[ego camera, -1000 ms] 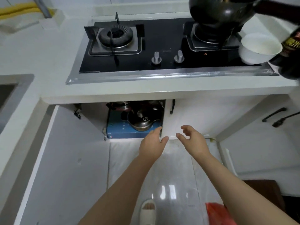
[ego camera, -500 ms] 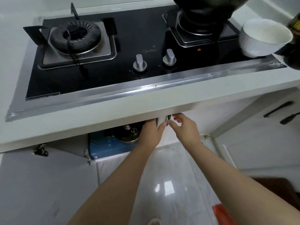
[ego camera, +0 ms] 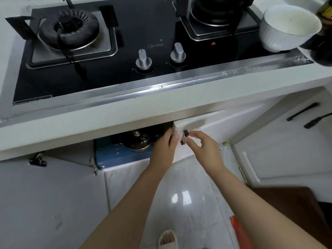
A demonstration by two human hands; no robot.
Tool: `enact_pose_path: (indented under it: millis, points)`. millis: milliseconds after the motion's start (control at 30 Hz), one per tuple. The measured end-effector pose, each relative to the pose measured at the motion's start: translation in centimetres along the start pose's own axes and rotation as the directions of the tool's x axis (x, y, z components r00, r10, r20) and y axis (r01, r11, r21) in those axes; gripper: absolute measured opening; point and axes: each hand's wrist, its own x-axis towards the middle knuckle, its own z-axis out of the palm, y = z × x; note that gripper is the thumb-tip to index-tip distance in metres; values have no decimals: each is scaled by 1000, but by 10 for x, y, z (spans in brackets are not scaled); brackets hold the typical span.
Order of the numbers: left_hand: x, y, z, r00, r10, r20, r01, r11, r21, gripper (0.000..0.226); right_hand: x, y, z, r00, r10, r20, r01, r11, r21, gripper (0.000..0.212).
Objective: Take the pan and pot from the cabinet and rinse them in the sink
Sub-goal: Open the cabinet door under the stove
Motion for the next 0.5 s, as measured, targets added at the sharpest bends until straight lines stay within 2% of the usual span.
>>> enact_pose_path:
  millis: [133, 267, 500]
  points:
    - [-37, 7, 14, 991, -130, 15, 131, 988, -80, 36, -36, 7, -18, 994, -11, -109, 17, 998, 56, 41]
    - [-81, 21, 31, 984, -169, 52, 173, 980, -95, 32, -71, 18, -40, 970, -94, -223, 102, 995, 21, 47]
    - [-127, 41, 63, 975, -207, 87, 214, 973, -87, 27, -115, 40, -80, 980, -65, -188, 68, 998, 11, 39]
